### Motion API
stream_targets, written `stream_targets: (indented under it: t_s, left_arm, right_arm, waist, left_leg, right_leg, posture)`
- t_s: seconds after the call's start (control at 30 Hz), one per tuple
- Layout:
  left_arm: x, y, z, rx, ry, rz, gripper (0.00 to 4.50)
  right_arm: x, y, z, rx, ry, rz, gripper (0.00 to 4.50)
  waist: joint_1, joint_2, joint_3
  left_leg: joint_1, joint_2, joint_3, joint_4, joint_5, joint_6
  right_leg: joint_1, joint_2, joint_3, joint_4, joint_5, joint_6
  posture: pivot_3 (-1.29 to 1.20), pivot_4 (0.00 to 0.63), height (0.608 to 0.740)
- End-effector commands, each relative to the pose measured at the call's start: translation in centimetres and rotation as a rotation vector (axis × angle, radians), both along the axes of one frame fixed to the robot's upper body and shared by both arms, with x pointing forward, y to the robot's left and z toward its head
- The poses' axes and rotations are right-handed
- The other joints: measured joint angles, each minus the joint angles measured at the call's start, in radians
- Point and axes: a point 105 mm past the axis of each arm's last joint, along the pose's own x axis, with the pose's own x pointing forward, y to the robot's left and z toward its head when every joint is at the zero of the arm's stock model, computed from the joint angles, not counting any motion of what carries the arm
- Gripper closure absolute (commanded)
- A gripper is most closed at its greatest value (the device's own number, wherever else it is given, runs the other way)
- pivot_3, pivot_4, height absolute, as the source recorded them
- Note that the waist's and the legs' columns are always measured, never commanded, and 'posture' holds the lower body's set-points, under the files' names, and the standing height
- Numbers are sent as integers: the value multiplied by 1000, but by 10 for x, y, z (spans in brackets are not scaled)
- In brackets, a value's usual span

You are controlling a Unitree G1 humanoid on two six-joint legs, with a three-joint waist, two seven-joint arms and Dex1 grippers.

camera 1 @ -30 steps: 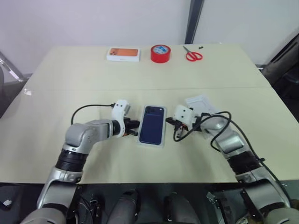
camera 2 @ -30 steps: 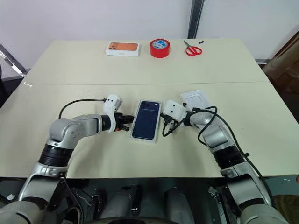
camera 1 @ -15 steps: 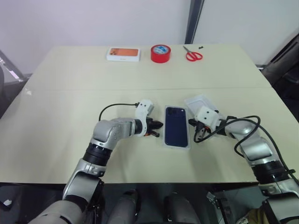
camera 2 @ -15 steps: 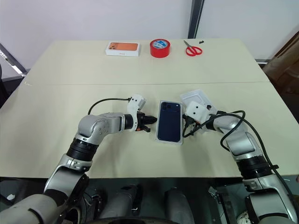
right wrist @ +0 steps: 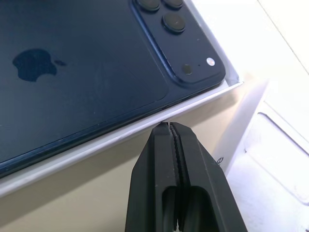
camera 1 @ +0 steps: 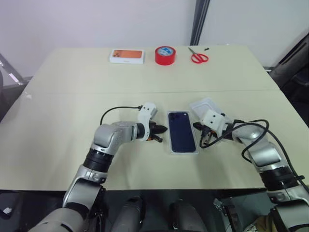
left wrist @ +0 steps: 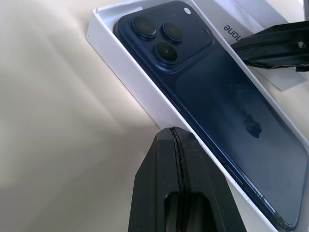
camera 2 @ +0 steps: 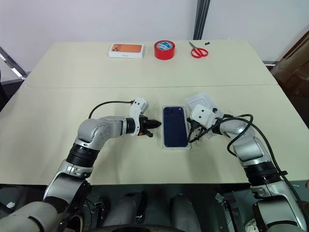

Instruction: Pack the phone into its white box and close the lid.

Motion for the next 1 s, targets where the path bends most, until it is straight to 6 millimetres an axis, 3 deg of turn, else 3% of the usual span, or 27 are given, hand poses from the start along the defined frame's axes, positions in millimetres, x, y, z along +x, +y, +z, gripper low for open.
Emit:
stream_targets:
  t_s: [0.03,0.17,0.23,0.33,0.5,0.57,0.63,0.8,1.0]
  left_arm:
    - [5,7,12,-15,-63,29,4500]
    - [7,19,20,-19,-116,27,4500]
    - [9,26,24,-22,-136,36,3954]
    - [13,37,32,-7,-225,41,2661]
    - [9,49,56,-62,-377,-16,86]
    - [-9,54,74,-98,-530,-124,0]
    - [-22,61,77,-114,-590,-192,0]
    - [-33,77,76,-92,-682,-243,0]
    - [-49,84,65,-100,-678,-301,0]
  right_arm:
    - [3,-1,16,-9,-57,15,4452]
    - [-2,-11,20,-5,-32,3,4452]
    - [-5,-17,24,-17,-22,-12,4500]
    - [-7,-28,33,-9,-11,-49,3644]
    - [-6,-32,44,15,-15,-115,1119]
    - [-14,-27,32,3,78,-128,116]
    - [-15,-26,24,18,151,-183,51]
    - [-9,-30,26,94,248,-331,51]
    - [-10,-26,28,151,344,-407,51]
  waist:
    - [0,0,0]
    - [0,0,0]
    - [1,0,0]
    - [4,0,0]
    - [4,0,0]
    - [-2,0,0]
    - [-5,1,0]
    - [1,1,0]
    - [4,1,0]
  left_leg:
    - [0,0,0,0,0,0]
    - [0,0,0,0,0,0]
    - [0,0,0,0,0,0]
    - [0,0,0,0,0,0]
    - [0,0,0,0,0,0]
    - [0,0,1,-1,0,0]
    - [0,1,1,-2,0,0]
    - [0,1,1,-1,0,1]
    - [0,1,1,-2,-1,1]
  right_leg:
    - [0,0,0,0,0,0]
    - [0,0,0,0,0,0]
    - [0,0,0,0,0,0]
    - [0,0,0,0,0,0]
    - [0,0,0,0,0,0]
    - [-1,0,1,0,0,0]
    - [-1,0,1,-1,0,0]
    - [0,-1,1,-1,0,-1]
    - [-1,-1,1,-2,0,-1]
  posture:
    - [0,150,734]
    - [0,150,734]
    - [0,150,734]
    - [0,150,734]
    - [0,150,734]
    - [0,150,734]
    - [0,150,734]
    - [0,150,734]
    - [0,150,734]
